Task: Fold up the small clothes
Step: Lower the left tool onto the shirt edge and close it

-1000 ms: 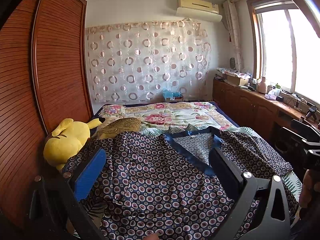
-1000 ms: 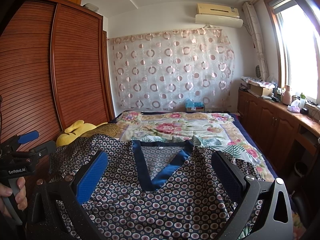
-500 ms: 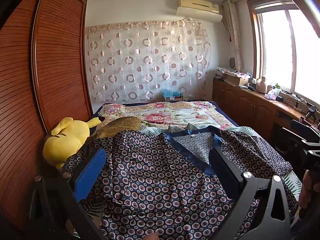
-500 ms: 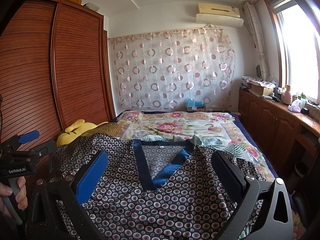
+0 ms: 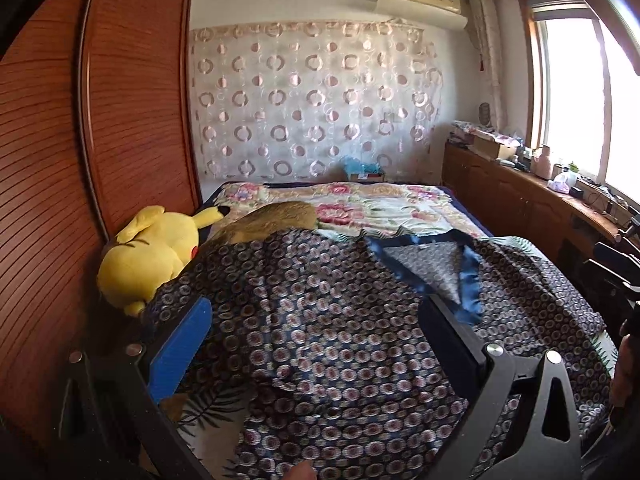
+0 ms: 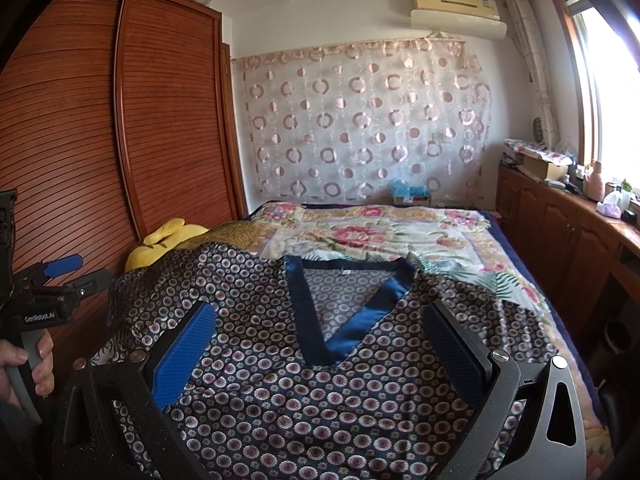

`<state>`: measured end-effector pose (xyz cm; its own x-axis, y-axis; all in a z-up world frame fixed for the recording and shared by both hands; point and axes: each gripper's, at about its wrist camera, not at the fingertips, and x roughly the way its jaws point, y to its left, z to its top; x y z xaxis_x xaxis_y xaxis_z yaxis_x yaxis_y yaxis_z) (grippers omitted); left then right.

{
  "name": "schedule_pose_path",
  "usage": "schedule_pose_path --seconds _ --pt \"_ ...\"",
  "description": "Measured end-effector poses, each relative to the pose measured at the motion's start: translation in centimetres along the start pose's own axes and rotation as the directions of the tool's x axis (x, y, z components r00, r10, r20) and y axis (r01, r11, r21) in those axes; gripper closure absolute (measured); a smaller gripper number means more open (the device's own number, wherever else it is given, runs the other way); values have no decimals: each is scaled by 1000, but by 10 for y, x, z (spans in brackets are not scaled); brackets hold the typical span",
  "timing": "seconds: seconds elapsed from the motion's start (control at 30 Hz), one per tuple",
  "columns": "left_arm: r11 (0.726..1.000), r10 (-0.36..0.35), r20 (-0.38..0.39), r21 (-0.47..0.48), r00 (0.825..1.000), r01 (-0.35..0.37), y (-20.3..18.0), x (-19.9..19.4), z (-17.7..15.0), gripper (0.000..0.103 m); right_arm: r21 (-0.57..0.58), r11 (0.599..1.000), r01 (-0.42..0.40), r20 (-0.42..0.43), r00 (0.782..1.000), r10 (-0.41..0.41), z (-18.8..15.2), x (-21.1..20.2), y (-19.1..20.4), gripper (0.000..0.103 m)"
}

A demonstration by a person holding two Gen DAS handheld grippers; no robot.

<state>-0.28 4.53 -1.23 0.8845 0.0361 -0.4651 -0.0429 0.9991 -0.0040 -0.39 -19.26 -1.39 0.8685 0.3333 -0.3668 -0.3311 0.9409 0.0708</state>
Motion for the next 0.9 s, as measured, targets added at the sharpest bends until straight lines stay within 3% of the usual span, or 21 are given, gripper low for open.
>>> schedule_pose_path --seconds 0.53,0.8,0.9 --pt "998 -11 -91 -62 996 5 81 35 -37 0 -59 992 -108 -137 986 99 -2 39 9 0" --pt "986 -3 -186 -163 983 -28 136 69 -63 21 -80 980 -181 -231 960 158 -8 66 14 0" --pt "981 1 -203 -190 979 -41 149 77 -69 22 -90 974 -206 -257 950 177 -8 70 14 0"
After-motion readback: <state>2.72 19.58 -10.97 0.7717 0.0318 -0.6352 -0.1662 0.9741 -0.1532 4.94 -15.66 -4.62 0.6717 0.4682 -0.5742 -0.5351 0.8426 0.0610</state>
